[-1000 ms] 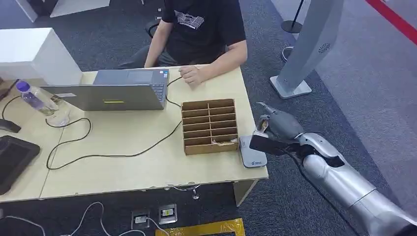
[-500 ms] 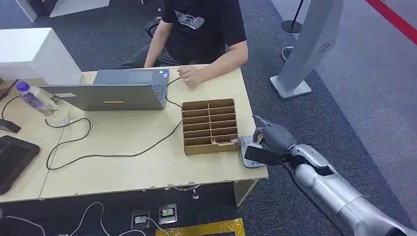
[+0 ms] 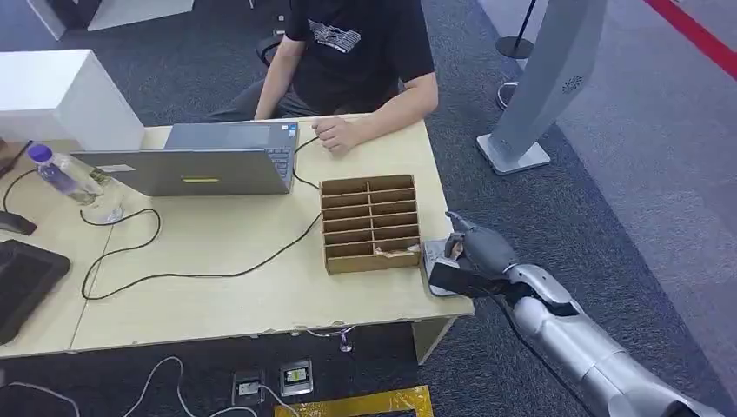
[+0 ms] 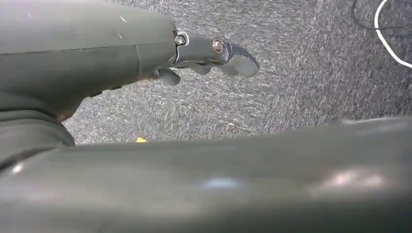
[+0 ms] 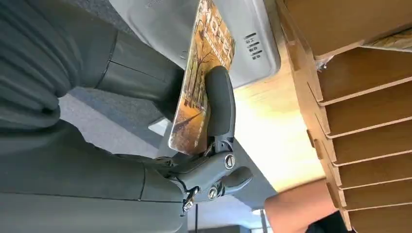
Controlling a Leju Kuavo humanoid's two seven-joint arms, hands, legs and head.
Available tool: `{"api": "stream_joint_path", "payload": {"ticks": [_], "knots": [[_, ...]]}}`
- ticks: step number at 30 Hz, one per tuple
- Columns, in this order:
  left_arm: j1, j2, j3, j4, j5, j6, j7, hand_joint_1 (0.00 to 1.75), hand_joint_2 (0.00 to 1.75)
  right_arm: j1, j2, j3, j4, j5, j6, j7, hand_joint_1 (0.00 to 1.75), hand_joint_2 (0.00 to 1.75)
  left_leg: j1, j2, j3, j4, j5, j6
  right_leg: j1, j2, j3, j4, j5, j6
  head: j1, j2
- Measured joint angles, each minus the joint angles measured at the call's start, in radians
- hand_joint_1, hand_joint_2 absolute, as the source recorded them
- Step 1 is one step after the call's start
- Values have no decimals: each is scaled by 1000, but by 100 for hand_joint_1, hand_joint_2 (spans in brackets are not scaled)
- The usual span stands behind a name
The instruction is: Pass the card to the sensor for recognition and then transmit it.
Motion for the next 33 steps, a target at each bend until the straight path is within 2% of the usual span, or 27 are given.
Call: {"api": "stream_joint_path", "payload": {"ticks": [10,20,26,29,33], "knots": [[-10,0,0,0,-11,-10,-3,0,0,1,30,-15,74,-3,-32,-45,175,175,0,5,2,0,1,-2,0,6,0,0,2,-2,0,0],[-13,0,-5,0,-34,-32,1,0,0,-33,41,-79,7,-103,58,29,175,175,0,5,1,0,1,-2,0,6,0,0,3,-2,0,0],[-12,-1,-19,0,-34,-37,2,0,0,-53,43,-108,-38,-125,59,8,175,175,0,5,0,0,1,-2,0,5,0,1,3,-2,0,0],[-9,-4,-23,0,-34,-37,7,0,0,-88,49,-123,-65,-134,57,6,175,175,0,5,-1,0,1,-2,0,6,-1,1,3,-2,0,0],[-9,-10,-25,0,-34,-34,8,0,0,-192,65,-136,-90,-135,46,-2,175,175,0,5,-1,0,2,-3,0,5,-2,1,3,-2,0,0]]}}
